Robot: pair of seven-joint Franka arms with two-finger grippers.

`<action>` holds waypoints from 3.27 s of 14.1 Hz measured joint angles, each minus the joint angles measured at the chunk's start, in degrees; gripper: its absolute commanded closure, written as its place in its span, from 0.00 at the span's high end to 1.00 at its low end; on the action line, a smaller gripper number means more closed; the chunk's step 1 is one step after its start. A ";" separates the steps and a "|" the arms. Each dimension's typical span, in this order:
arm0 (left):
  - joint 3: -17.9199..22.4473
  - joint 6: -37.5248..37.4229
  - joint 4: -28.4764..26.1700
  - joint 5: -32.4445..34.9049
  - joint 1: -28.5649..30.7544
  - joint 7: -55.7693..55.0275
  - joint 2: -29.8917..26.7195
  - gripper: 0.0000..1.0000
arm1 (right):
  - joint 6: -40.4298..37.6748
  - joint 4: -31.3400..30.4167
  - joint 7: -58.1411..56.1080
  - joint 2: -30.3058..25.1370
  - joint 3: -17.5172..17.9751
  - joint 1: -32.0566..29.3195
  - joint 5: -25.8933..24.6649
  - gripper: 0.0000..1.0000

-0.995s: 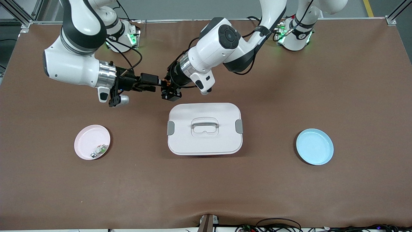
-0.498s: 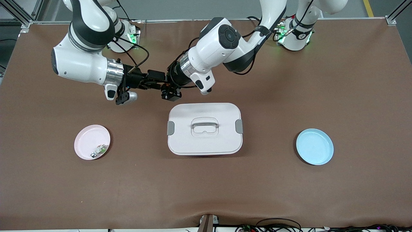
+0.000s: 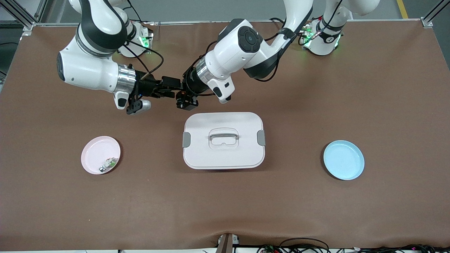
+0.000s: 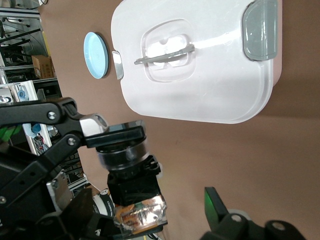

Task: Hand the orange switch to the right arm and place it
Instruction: 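Reach the right gripper toward the switch held by the left gripper, then grasp the switch with the right gripper while the left gripper opens, then carry the switch toward the pink plate while the left gripper withdraws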

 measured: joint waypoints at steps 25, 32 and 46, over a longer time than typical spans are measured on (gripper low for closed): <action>0.09 0.12 0.98 4.09 -0.30 -0.23 0.45 1.00 | 0.02 2.07 0.09 0.66 -0.75 -0.15 -5.53 0.00; 2.10 -0.33 1.37 7.85 -0.21 -0.22 -0.74 1.00 | 0.03 3.85 0.02 1.00 -0.87 -0.14 -12.05 0.00; 16.94 -25.98 1.88 29.34 9.40 14.70 -14.03 1.00 | -12.83 12.48 -31.58 1.02 -1.45 -9.63 -38.82 0.00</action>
